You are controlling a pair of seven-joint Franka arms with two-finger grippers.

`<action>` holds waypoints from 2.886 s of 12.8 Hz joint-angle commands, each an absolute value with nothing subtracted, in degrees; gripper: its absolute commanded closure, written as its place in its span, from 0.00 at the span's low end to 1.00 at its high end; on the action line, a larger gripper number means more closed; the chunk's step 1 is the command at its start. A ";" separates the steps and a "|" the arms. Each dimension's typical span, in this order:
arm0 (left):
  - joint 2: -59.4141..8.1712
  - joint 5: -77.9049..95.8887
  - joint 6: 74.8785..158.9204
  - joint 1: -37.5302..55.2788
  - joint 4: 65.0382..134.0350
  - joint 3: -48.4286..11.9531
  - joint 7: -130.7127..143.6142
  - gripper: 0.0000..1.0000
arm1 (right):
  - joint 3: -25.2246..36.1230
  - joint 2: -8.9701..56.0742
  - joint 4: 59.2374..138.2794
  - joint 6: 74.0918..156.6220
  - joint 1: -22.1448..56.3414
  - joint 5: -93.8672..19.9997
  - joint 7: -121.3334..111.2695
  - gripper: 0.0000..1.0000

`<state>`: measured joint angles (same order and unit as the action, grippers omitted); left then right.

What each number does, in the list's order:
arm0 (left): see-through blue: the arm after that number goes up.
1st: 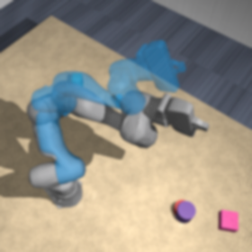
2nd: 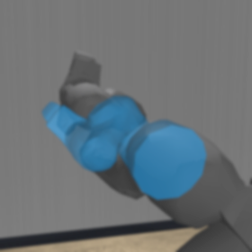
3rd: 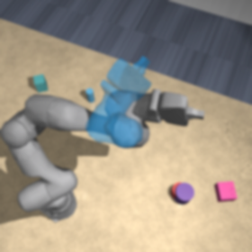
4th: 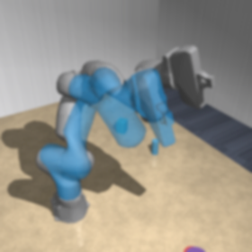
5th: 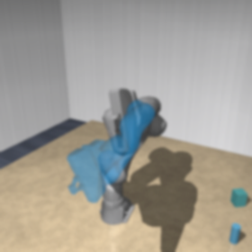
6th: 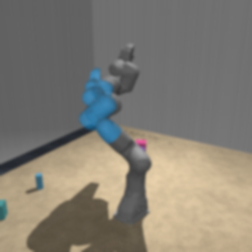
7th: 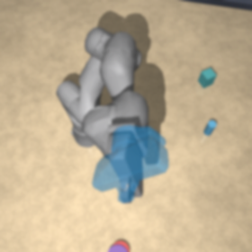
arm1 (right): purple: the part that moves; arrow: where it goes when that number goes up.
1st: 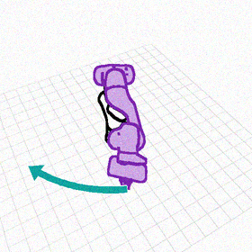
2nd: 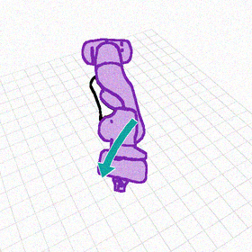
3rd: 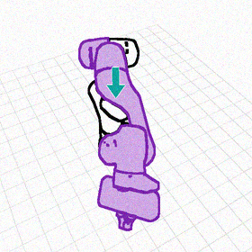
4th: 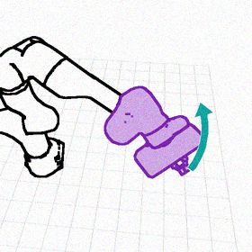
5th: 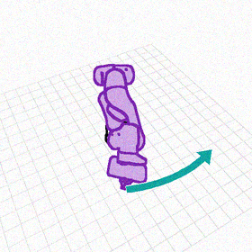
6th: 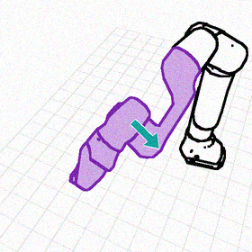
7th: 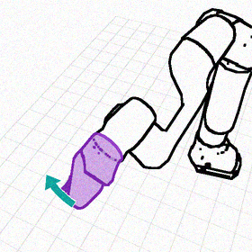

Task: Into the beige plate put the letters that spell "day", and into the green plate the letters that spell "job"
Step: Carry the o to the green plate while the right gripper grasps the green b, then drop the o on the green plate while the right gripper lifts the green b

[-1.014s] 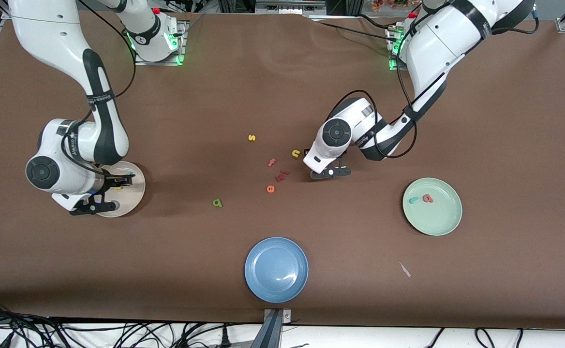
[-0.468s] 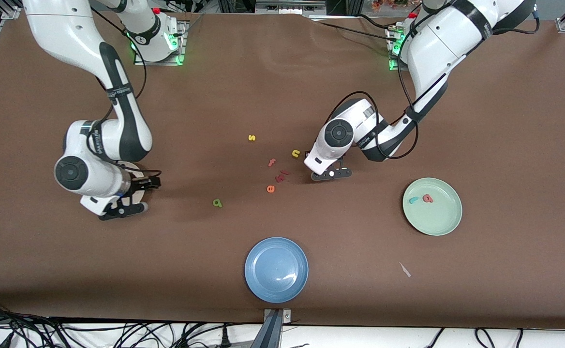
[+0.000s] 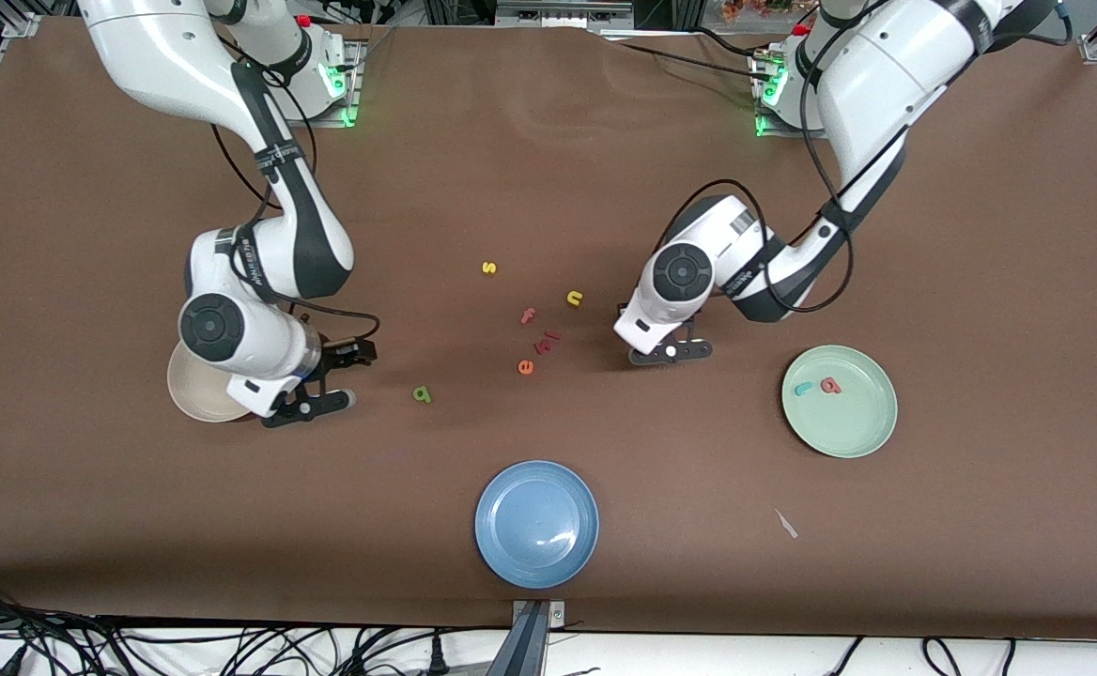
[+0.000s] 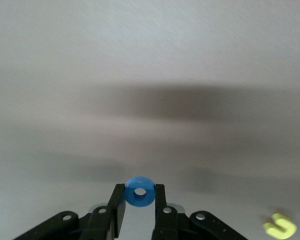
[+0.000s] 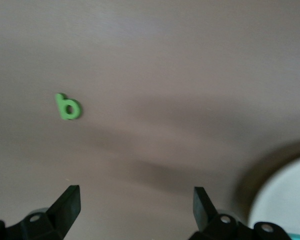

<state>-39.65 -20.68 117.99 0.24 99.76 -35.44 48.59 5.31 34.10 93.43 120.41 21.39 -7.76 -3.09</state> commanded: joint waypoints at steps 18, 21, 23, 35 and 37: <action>-46.32 -31.63 120.84 -14.85 89.38 -24.96 -0.26 1.00 | -2.11 49.57 81.74 131.57 22.41 -6.15 -8.42 0.21; -46.14 -31.64 120.67 -14.94 89.38 -24.96 -0.26 0.00 | -2.11 49.48 81.83 131.57 22.59 -4.14 -9.05 0.30; -45.53 -31.21 120.15 -14.85 89.38 -25.22 0.00 0.00 | -2.11 49.39 82.09 131.57 22.67 -3.52 -8.88 0.39; -25.33 -14.43 87.93 -15.20 72.09 -27.69 0.70 0.00 | -1.93 49.39 83.41 131.57 24.08 0.26 -7.91 0.95; -21.90 -11.01 86.05 -15.47 72.15 -26.82 0.53 0.00 | -1.93 49.31 83.06 131.49 24.08 0.35 -8.17 1.00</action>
